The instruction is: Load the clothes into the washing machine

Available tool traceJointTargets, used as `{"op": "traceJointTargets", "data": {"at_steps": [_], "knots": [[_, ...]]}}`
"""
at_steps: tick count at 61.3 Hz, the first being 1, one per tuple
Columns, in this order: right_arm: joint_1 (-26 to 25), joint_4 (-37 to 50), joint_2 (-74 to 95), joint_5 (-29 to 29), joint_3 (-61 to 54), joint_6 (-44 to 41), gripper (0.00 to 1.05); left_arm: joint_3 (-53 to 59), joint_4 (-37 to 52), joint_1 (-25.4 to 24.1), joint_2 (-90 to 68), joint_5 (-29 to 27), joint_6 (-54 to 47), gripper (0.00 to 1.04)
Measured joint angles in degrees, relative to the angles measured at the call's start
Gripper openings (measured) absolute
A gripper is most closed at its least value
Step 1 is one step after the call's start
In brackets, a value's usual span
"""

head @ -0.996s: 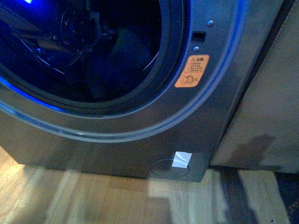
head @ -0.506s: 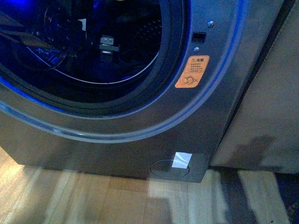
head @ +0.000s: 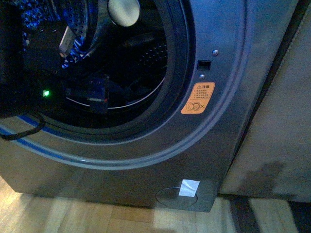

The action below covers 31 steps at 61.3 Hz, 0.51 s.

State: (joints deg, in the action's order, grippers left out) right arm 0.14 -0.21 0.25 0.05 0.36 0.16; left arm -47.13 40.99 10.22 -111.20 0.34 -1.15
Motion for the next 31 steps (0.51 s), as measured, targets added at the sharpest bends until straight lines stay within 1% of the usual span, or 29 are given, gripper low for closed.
{"op": "traceJointTargets", "data": {"at_steps": [9,12,13,14,15,16,17,19,22,24,28,30,31], "knots": [[0.0,0.0,0.0,0.0,0.0,0.0,0.02,11.2,4.0,1.9,10.7,3.0,1.2,0.98],[0.0,0.0,0.0,0.0,0.0,0.0,0.02,14.1,4.2,2.4,14.4,3.5,1.4,0.98],[0.0,0.0,0.0,0.0,0.0,0.0,0.02,15.7,5.7,3.0,15.8,2.2,1.2,0.97],[0.0,0.0,0.0,0.0,0.0,0.0,0.02,17.7,9.0,3.6,17.3,-1.2,1.2,0.93],[0.0,0.0,0.0,0.0,0.0,0.0,0.02,18.7,10.9,3.8,18.0,-2.8,1.2,0.92],[0.0,0.0,0.0,0.0,0.0,0.0,0.02,20.9,14.5,4.2,19.4,-5.8,1.2,0.88],[0.0,0.0,0.0,0.0,0.0,0.0,0.02,21.9,16.2,4.3,20.2,-7.2,1.2,0.86],[0.0,0.0,0.0,0.0,0.0,0.0,0.02,26.2,21.6,4.5,23.7,-11.5,1.2,0.79],[0.0,0.0,0.0,0.0,0.0,-0.1,0.03,29.9,24.2,4.0,27.5,-12.9,1.2,0.72],[0.0,0.0,0.0,0.0,0.0,0.0,0.09,32.3,24.4,3.2,30.9,-12.8,1.3,0.65],[0.0,0.0,0.0,0.0,0.0,0.0,0.19,35.0,23.9,1.9,34.2,-12.2,1.3,0.54],[0.0,0.0,0.0,0.0,0.0,-0.1,0.26,36.4,23.0,1.2,35.8,-11.6,1.3,0.47],[0.0,0.0,0.0,0.0,0.0,0.0,0.28,37.0,22.6,0.9,36.6,-11.1,1.3,0.43]]}}
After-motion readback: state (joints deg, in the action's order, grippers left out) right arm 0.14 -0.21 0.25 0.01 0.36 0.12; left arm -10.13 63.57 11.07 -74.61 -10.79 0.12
